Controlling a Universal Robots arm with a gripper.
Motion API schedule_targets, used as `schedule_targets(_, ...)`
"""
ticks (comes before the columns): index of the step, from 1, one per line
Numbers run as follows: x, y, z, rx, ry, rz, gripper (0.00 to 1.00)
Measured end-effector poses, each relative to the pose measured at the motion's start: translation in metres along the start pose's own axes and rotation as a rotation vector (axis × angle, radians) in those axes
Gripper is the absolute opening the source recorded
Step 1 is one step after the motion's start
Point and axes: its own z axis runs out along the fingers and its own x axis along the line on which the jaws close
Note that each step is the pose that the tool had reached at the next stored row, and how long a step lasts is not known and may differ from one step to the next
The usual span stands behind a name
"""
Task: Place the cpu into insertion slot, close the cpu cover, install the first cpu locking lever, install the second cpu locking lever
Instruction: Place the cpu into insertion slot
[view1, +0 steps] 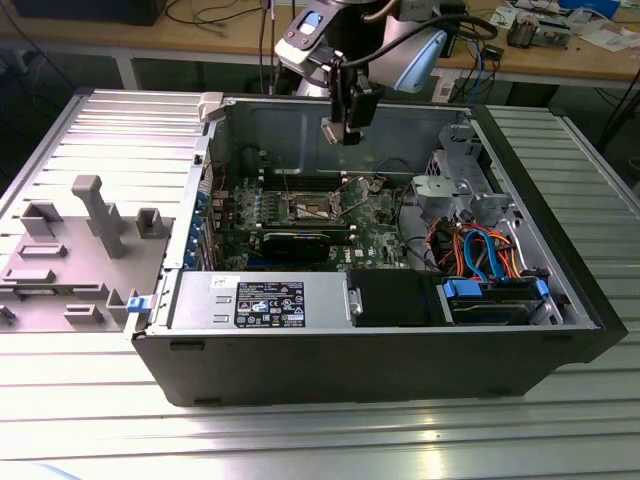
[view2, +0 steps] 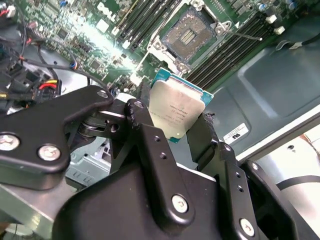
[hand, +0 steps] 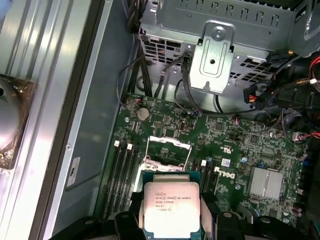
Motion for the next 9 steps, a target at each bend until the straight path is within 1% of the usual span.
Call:
schedule_targets(2,-0.0001,-0.0001,0.0012,0.0028,-0.0005,0.017,0.54)
schedule_targets(5,-0.0001,-0.0002,0.0033,0.0034,-0.0020,0.045,0.54)
schedule_targets(6,-0.0001,-0.0004,0.0048,0.0048,-0.0027,0.060,0.54)
schedule_targets(9,-0.0002,-0.0005,0.0080,0.0077,-0.0035,0.085,0.54)
